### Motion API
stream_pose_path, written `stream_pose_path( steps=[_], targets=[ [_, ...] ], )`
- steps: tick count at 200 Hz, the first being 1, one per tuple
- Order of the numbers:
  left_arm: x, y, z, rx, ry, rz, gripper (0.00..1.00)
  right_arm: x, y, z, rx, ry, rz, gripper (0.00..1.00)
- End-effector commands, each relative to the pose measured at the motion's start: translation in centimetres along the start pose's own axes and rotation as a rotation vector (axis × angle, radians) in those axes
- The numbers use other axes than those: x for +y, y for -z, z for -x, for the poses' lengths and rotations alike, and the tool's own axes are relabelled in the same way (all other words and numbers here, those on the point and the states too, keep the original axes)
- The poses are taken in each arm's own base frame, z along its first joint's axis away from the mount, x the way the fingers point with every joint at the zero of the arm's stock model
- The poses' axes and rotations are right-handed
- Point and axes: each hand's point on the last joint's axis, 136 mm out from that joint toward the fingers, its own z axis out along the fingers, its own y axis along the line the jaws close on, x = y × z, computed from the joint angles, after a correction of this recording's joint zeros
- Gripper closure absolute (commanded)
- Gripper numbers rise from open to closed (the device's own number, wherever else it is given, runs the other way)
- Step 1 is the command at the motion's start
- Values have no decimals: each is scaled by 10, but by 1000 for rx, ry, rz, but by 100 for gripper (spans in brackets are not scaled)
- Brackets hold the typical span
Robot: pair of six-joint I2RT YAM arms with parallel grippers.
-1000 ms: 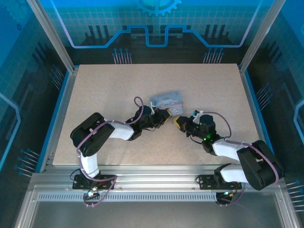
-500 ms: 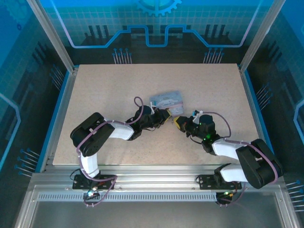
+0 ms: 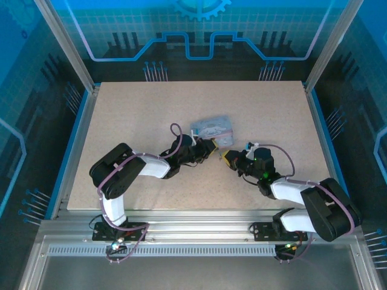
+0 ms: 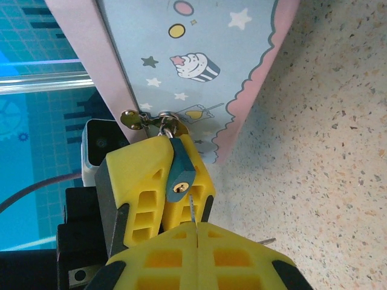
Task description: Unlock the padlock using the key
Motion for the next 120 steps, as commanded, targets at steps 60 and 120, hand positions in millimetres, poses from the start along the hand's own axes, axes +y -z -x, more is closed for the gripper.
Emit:
stream_pose_path(
  steps=[60, 120],
  targets=[
    [-15, 2, 1, 6, -3, -64, 100, 13, -3, -5, 6, 51, 35, 100],
    [-14, 2, 1, 9, -2, -62, 100, 18, -5, -5, 2, 59, 51, 100]
  ],
)
